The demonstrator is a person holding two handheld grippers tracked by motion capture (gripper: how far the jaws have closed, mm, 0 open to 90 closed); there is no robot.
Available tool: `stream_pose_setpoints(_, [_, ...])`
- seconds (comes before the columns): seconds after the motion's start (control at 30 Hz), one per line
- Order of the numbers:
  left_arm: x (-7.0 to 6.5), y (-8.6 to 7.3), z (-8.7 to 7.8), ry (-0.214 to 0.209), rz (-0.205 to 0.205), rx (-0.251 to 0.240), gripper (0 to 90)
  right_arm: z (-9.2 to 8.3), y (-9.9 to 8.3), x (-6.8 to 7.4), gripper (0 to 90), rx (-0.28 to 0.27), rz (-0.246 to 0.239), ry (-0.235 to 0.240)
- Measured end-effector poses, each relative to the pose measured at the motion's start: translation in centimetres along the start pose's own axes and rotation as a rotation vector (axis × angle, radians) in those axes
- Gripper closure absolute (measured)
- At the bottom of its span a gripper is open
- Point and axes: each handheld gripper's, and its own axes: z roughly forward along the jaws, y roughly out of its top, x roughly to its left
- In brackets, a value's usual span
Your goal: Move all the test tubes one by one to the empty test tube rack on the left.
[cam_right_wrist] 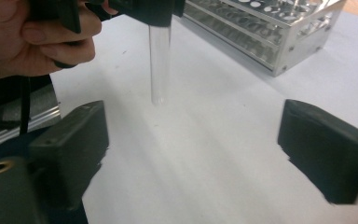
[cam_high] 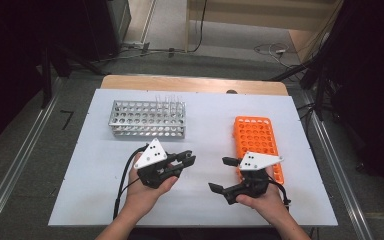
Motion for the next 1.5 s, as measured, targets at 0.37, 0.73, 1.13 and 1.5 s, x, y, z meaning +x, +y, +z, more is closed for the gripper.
stream_pose_setpoints(0.37, [3.5, 0.9, -1.4, 0.080, -0.033, -0.028, 75.5, -2.3, -1.4, -1.4, 0.0, -0.032, 0.026, -0.046])
stream_pose_setpoints(0.73, [7.2, 1.6, -1.8, 0.170, -0.068, -0.049, 75.5, -4.9, -2.8, -2.3, 0.0, -0.058, 0.053, -0.094])
stream_pose_setpoints(1.13, [10.8, 3.0, -1.5, 0.251, -0.079, -0.064, 75.5, -7.3, -5.2, -3.4, 0.0, -0.054, 0.104, -0.149])
stream_pose_setpoints(1.5, [14.3, 4.4, -0.6, 0.324, -0.077, -0.075, 75.5, -9.0, -7.5, -4.2, 0.0, -0.032, 0.140, -0.173])
